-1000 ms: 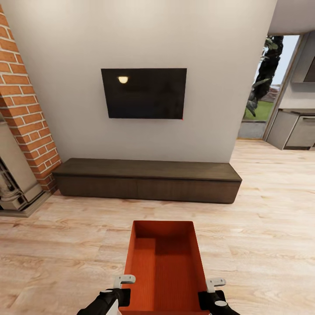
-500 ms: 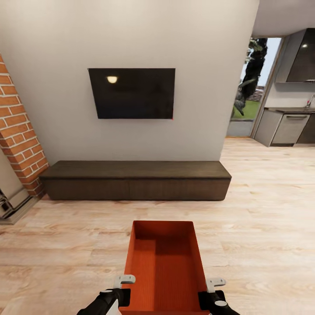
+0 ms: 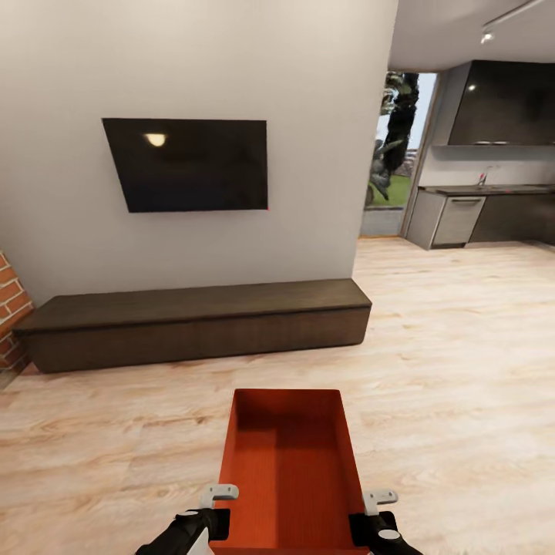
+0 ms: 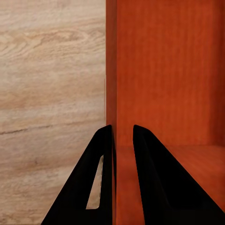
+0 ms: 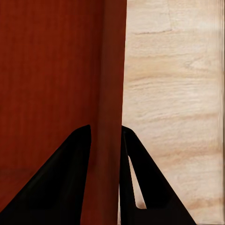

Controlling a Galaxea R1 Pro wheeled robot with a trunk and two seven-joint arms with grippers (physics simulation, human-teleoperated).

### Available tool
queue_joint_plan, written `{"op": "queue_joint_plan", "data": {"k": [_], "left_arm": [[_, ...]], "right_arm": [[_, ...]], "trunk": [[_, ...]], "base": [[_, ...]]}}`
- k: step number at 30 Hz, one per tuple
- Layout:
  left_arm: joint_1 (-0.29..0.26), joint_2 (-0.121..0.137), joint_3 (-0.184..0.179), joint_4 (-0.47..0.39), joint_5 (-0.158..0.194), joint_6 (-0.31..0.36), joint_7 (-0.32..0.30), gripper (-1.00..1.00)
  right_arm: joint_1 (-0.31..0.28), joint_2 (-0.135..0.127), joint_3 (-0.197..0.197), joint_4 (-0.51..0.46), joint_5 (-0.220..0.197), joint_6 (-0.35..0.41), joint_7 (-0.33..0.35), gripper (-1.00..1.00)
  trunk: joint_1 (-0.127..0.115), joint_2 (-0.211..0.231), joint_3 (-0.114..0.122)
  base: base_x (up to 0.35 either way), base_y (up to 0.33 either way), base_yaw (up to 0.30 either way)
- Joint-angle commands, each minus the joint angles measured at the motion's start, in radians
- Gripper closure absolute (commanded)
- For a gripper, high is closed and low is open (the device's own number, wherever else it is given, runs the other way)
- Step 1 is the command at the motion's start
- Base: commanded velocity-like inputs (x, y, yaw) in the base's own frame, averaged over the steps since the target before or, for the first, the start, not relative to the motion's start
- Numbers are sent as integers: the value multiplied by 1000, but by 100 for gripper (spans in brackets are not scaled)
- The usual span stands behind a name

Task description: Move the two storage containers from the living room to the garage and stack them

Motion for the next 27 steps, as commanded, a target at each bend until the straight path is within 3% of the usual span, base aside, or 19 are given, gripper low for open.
{"op": "queue_joint_plan", "data": {"k": [1,27], "left_arm": [[0,0,4,-6,-9,-3,9,100],[0,1,8,-6,-9,-7,8,100]], "right_arm": [[-1,0,3,6,-26,-5,-17,100],[-1,0,3,6,-26,-5,-16,100]], "trunk": [[0,0,-1],[0,0,-1]], "base": [[0,0,-284],[0,0,-284]]}}
